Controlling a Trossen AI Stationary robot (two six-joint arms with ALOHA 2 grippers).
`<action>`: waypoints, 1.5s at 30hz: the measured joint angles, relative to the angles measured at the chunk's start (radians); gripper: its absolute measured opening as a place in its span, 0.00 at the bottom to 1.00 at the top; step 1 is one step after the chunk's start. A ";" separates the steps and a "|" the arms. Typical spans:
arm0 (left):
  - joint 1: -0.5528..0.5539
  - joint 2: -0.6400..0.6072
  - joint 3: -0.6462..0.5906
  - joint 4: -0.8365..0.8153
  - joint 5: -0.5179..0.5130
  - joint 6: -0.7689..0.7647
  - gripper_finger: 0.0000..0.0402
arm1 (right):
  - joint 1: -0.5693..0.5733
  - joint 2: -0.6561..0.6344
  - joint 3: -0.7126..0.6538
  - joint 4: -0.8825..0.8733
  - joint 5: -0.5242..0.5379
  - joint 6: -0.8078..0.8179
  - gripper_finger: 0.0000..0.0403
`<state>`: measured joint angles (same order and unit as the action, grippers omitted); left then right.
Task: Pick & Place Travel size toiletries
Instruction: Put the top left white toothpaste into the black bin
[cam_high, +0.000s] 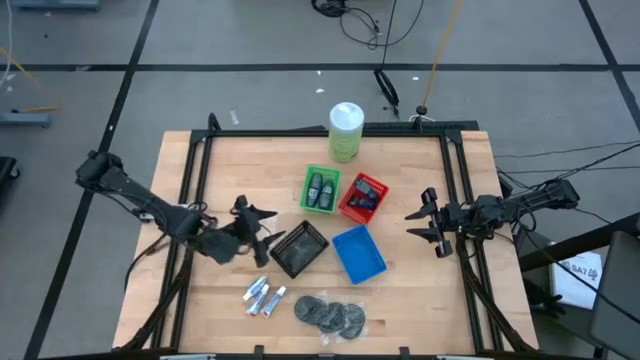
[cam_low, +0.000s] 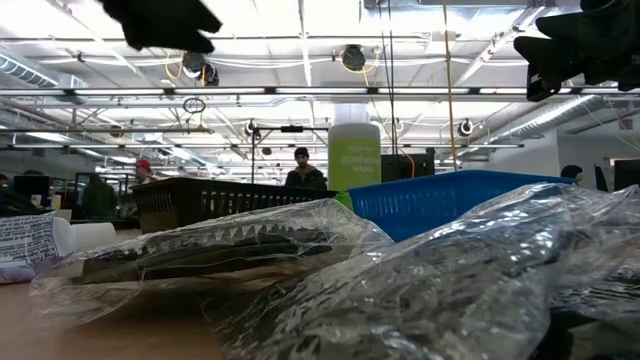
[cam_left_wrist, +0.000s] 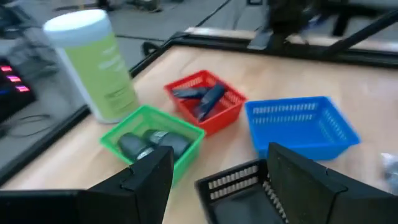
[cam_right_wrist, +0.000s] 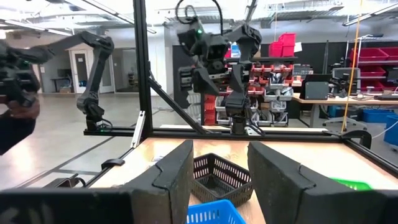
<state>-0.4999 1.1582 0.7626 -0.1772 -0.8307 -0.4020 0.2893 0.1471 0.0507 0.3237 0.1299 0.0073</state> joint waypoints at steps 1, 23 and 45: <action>0.002 -0.036 -0.037 0.014 0.021 0.011 0.63 | 0.000 0.000 0.000 0.000 0.000 0.000 0.35; 0.062 -0.436 -0.491 0.225 0.593 -0.312 0.63 | 0.000 0.000 0.000 0.000 0.000 0.000 0.35; -0.124 0.263 0.144 -0.578 0.763 -0.847 0.63 | 0.000 0.000 0.000 0.012 0.000 -0.011 0.35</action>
<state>-0.6243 1.4209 0.9069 -0.7554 -0.0681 -1.2488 0.2893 0.1474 0.0509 0.3358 0.1300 -0.0041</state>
